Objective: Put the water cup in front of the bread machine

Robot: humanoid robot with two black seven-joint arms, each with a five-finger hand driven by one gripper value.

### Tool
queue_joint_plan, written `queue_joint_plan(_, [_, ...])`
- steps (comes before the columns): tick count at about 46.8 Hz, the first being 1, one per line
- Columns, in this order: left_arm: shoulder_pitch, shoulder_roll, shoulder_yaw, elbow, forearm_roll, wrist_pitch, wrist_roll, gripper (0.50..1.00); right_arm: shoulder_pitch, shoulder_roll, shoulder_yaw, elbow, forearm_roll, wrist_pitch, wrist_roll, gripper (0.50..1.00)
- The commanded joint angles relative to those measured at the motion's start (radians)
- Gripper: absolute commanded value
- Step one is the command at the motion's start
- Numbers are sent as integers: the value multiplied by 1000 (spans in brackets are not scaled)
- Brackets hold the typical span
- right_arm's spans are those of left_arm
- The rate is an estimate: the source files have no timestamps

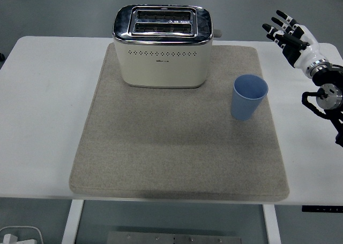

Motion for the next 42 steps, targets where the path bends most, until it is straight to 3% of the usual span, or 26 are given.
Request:
queue_joint_plan(1, [0,0,-1,0,0,0,0,1000,0,-3,-1,0,0,1,0,930])
queue_joint_plan(22, [1,0,1,14,-5,6,0,1000,1,-12,-8,0,-3,30,0,930])
queue_joint_plan(35, [1,0,1,14,-5,6,0,1000,-2,-12,-9,0,-3,113,1,930])
queue_joint_plan(42, [1,0,1,14,-5,6,0,1000,1,-20,-9,0,-5,185,1,930])
